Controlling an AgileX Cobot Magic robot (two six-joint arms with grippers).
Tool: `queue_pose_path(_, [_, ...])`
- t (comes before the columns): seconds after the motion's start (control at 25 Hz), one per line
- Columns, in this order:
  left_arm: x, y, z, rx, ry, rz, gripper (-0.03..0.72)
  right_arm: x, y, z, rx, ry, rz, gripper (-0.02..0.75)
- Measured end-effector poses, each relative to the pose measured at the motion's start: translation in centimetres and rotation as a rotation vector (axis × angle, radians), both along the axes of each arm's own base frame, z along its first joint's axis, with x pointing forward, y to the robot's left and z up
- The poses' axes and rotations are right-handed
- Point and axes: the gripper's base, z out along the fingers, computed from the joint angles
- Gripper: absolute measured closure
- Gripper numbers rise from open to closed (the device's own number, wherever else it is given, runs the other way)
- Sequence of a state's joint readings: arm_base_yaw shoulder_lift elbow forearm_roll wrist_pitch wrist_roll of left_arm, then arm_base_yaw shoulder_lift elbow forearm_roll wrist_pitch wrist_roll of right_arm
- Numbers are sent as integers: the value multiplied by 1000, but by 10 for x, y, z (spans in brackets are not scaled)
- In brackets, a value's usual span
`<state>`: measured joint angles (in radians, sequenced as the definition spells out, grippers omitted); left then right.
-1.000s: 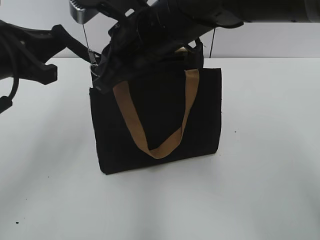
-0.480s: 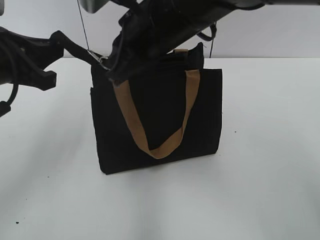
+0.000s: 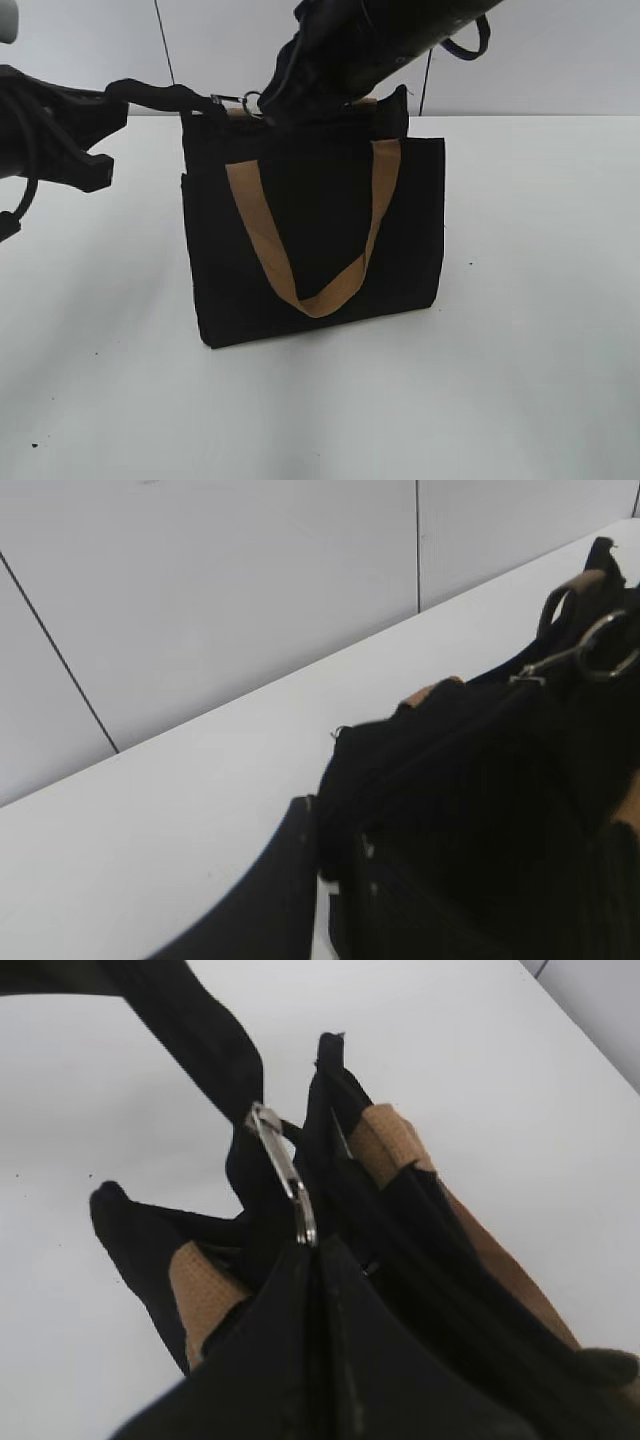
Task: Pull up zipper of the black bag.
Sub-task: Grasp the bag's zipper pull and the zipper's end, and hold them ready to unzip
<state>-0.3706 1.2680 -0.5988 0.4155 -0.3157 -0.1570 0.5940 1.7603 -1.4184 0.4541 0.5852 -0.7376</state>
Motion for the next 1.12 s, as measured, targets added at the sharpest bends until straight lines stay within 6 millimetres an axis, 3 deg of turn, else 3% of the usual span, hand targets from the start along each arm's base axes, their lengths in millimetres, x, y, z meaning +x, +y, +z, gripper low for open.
queue_pose_path(0.36, [4, 11, -3, 24, 28, 48, 656, 17, -33, -3, 10, 93, -103, 751])
queue_pose_path(0.92, [4, 18, -9, 59, 88, 91, 656, 40, -103, -11, -75, 218, -306, 751])
queue_pose_path(1.12, [4, 18, -9, 60, 88, 91, 656, 40, -107, -12, -79, 234, -320, 751])
